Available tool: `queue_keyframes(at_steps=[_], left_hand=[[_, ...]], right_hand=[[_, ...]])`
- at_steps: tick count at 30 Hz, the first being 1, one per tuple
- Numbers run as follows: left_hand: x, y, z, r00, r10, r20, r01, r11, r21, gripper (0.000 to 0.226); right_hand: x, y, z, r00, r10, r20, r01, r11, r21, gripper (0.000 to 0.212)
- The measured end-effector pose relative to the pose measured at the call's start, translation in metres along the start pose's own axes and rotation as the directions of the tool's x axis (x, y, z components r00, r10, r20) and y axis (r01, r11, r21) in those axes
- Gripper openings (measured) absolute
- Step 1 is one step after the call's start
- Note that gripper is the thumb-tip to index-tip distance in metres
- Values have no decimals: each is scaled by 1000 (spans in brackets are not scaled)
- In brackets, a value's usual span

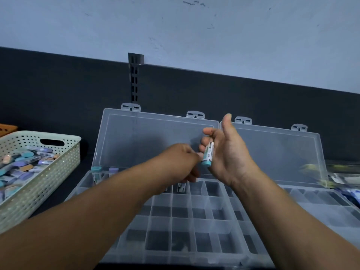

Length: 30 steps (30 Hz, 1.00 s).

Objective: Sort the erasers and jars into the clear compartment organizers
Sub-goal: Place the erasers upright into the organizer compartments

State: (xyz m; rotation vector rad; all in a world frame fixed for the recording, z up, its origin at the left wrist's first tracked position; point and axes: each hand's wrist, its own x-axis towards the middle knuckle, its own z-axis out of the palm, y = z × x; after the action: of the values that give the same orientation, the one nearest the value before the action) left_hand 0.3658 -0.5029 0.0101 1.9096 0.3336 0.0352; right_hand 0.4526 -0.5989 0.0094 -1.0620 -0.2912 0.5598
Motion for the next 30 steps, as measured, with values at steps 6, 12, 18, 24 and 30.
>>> queue_keyframes(at_steps=[6,12,18,24,30], left_hand=[[-2,4,7,995,-60,79,86,921,-380,6],[2,6,0,983,5,-184,-70,935,-349,14],[6,-2,1,916,264,-303,-268,963,29,21],[9,-10,-2,893,379,-242,-341,921,187,32],[8,-28,-16,914,388,-116,-251,768,589,22]], right_hand=[[-15,-4,-3,996,-84,30,83,996,12,55],[-25,1,-19,976,-184,113,214,768,-604,16],[-32,-2,-24,967,-163,194,254,653,-713,13],[-31,-2,-27,950,-141,277,310,353,-883,13],[-16,10,-38,971,-145,187,221,275,-936,10]])
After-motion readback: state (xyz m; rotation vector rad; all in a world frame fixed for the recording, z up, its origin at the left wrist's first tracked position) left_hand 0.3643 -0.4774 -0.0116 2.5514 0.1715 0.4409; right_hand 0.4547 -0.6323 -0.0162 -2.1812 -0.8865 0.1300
